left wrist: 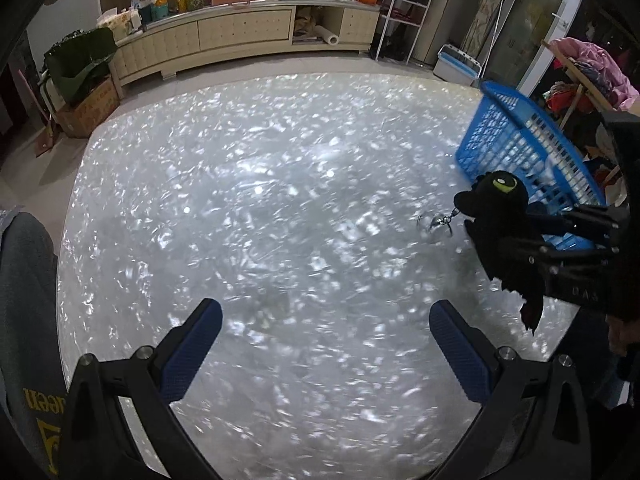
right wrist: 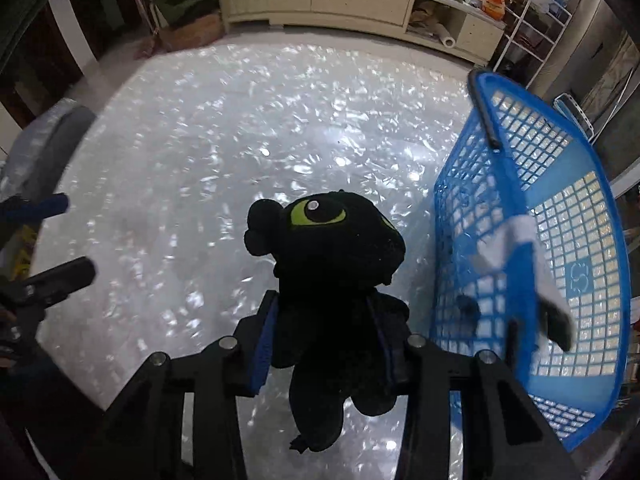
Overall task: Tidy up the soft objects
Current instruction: 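Lift the black plush toy and lower it into the basket with the right gripper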
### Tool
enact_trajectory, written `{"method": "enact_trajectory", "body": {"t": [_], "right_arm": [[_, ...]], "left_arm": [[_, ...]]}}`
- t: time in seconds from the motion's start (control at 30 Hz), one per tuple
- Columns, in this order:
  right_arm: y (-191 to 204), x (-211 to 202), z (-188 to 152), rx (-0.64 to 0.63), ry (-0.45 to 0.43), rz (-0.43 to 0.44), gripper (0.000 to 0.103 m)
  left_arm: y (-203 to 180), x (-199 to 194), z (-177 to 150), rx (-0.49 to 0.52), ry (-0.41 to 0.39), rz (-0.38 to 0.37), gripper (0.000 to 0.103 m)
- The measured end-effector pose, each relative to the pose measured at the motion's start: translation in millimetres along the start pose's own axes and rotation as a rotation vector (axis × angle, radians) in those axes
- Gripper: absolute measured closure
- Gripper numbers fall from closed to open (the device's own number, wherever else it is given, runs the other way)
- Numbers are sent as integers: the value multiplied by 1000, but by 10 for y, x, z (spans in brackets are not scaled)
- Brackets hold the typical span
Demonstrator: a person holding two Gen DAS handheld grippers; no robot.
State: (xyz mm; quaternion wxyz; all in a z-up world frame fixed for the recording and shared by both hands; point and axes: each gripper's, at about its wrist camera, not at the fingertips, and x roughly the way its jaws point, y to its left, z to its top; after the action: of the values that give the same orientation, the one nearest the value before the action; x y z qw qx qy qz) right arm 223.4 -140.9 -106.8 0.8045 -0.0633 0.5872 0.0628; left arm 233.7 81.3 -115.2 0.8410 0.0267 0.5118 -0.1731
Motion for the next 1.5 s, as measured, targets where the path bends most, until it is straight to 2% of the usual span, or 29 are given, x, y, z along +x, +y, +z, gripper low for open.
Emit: {"method": "enact_trajectory", "body": {"t": [0.3, 0.5, 0.87, 1.07, 1.17, 1.5], "right_arm": [[-182, -741, -291, 17, -111, 83, 64], [-497, -1168, -353, 24, -186, 119, 64], [-1100, -1695, -502, 62, -291, 76, 63], [-1306, -1635, -539, 111, -319, 66, 63], [-1353, -1538, -510, 128, -315, 69, 63], [-1512, -1291, -330, 157, -295, 78, 63]], "left_arm": [[-652, -424, 100, 60, -70, 11, 0], [-1088, -590, 239, 98, -107, 4, 0], [-1794, -705, 594, 185, -179, -39, 0], [-2138, -595, 754, 253, -175, -11, 0], [-2215, -519, 790, 267, -173, -23, 0], [-2269, -119, 962, 284, -109, -19, 0]]}}
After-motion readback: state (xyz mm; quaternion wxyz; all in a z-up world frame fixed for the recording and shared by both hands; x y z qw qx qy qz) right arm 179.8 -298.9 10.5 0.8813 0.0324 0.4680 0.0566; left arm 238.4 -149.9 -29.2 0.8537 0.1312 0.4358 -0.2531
